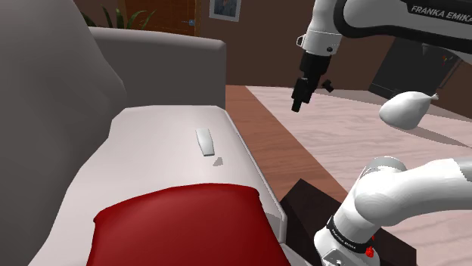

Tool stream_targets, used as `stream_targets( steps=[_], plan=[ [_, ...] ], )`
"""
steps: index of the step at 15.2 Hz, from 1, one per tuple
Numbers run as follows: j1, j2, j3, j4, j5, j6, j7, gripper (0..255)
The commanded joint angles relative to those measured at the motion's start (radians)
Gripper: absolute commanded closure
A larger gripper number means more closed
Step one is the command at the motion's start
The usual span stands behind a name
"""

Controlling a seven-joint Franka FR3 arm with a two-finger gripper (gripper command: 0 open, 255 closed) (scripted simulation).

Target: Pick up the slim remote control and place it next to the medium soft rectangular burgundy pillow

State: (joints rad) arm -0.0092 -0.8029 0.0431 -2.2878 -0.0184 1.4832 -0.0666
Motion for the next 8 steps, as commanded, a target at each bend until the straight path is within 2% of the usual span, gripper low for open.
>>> stream_targets(
  steps=[1,8],
  plan=[
    [0.0,0.0,0.0,0.0,0.0,0.0,0.0,0],
    [-0.024,0.177,0.087,-0.025,0.054,0.202,0.182,0]
  ],
)
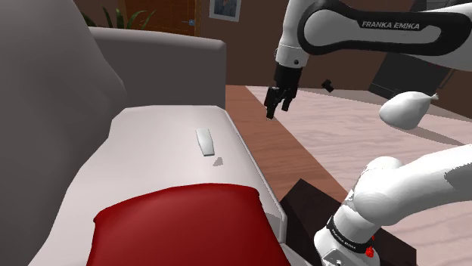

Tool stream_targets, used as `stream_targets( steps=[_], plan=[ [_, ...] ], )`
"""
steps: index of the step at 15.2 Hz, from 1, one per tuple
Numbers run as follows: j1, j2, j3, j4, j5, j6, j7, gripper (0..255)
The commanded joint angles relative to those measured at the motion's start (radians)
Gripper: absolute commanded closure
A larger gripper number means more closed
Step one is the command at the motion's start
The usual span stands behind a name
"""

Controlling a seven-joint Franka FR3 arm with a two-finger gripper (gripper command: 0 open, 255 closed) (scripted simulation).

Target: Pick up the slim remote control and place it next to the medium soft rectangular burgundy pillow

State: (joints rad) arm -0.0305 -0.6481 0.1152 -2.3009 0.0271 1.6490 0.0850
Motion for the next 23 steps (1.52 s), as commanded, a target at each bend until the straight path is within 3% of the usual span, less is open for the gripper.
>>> stream_targets(
  steps=[1,12,23],
  plan=[
    [-0.006,0.053,0.026,-0.009,0.013,0.064,0.056,0],
    [-0.051,0.437,0.13,0.114,0.001,0.326,0.337,0],
    [-0.048,0.867,0.142,0.402,-0.106,0.458,0.612,0]
  ],
)
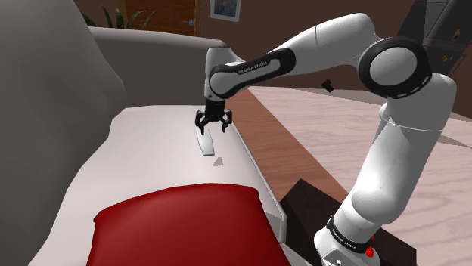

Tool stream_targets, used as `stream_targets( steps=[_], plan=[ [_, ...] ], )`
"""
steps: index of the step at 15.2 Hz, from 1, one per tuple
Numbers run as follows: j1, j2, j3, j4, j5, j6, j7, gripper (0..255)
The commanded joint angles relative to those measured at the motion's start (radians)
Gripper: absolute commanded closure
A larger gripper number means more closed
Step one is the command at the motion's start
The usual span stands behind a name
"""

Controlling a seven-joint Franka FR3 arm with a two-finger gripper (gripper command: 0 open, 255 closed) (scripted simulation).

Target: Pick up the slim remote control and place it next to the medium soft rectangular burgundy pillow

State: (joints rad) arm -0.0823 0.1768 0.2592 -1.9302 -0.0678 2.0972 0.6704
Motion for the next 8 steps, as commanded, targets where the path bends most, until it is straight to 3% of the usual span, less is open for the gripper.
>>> stream_targets(
  steps=[1,3,8],
  plan=[
    [0.008,0.082,-0.007,0.066,-0.02,0.014,0.048,0],
    [0.017,0.161,-0.018,0.139,-0.036,0.02,0.088,0],
    [0.02,0.188,-0.023,0.12,-0.044,0.065,0.094,0]
  ],
)
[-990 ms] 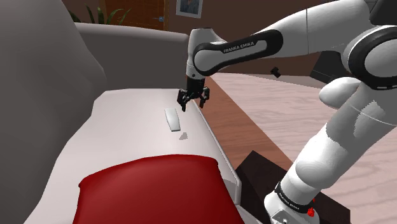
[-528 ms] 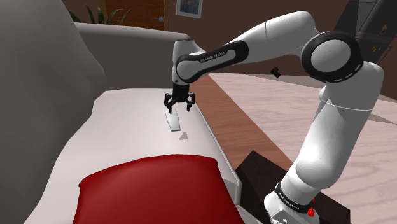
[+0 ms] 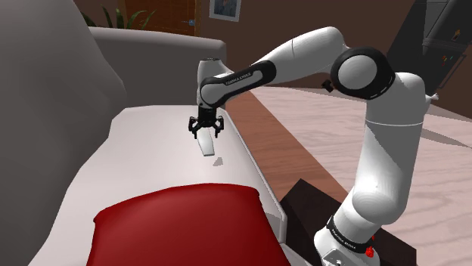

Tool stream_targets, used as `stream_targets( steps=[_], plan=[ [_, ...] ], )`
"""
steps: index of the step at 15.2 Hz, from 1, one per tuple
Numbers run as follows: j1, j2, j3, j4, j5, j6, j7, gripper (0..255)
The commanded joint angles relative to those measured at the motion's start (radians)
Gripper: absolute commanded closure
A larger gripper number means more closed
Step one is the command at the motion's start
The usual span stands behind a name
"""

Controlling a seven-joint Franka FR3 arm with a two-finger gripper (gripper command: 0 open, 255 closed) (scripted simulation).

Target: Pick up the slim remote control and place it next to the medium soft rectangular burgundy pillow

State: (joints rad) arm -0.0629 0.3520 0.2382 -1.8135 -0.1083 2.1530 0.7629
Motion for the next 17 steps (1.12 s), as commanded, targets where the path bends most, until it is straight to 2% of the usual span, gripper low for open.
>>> stream_targets(
  steps=[1,3,11,12,17],
  plan=[
    [0.001,0.019,-0.003,-0.002,-0.005,0.021,0.003,0],
    [0.003,0.036,-0.005,-0.013,-0.011,0.049,0.007,0],
    [0.003,0.036,-0.005,-0.013,-0.011,0.049,0.007,0],
    [0.003,0.036,-0.005,-0.013,-0.011,0.049,0.007,255],
    [0.003,0.036,-0.005,-0.014,-0.011,0.049,0.007,255]
  ],
)
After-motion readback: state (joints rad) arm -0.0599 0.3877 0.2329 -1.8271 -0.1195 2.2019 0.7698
